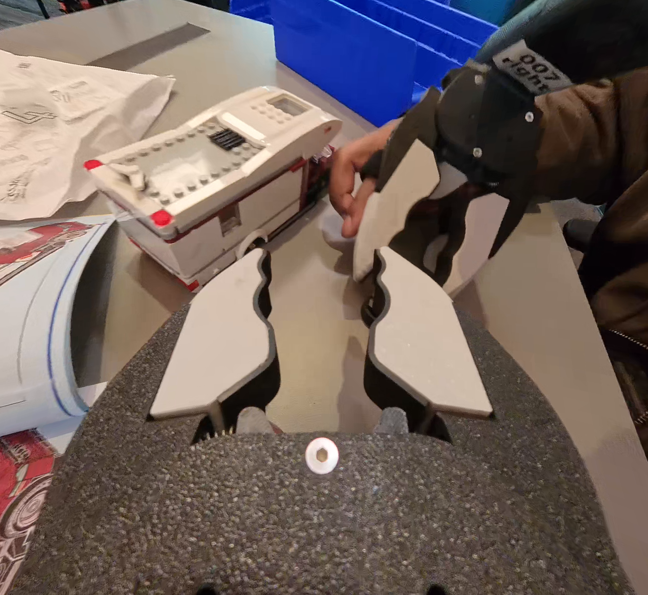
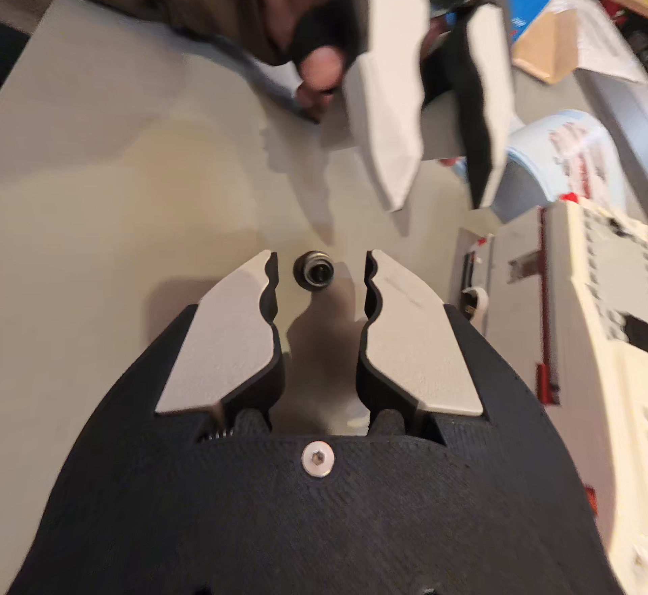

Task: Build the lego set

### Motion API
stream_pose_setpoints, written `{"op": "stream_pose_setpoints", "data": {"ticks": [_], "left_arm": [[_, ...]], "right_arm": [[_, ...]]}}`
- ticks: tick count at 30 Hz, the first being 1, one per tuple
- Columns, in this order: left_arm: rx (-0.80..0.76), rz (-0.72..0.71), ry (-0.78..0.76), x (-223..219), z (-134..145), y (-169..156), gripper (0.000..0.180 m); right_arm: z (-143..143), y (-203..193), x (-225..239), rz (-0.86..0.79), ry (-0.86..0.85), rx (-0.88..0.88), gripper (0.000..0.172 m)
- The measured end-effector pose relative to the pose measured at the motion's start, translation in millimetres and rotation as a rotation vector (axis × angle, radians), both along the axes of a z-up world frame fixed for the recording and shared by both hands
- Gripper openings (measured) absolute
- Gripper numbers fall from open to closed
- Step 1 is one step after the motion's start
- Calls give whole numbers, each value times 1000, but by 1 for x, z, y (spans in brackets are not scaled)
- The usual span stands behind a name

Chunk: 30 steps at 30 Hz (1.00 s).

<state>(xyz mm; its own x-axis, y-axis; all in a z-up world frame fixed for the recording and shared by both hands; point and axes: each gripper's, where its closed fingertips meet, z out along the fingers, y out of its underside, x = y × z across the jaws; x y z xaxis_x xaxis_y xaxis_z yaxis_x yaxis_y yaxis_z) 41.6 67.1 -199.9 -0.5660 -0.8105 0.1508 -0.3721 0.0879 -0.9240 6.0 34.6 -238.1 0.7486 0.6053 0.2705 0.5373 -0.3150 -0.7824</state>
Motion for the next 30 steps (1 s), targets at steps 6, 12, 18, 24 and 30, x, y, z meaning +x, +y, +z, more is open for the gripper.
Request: {"op": "stream_pose_setpoints", "data": {"ticks": [6, 12, 18, 24, 30], "left_arm": [[68, -87, 11, -1, 4, -2, 61], [246, -200, -114, 12, 30, -7, 58], [15, -138, -313, 20, 51, -10, 50], [16, -153, -272, 13, 34, -7, 48], [99, -213, -197, 3, 26, -18, 49]], "right_arm": [[-18, 0, -5, 72, -39, -136, 38], [-16, 1, -2, 137, -62, -132, 35], [-7, -3, -2, 128, -19, -51, 33], [-8, 2, 2, 109, -21, -55, 18], [0, 3, 4, 117, -62, 62, 17]]}}
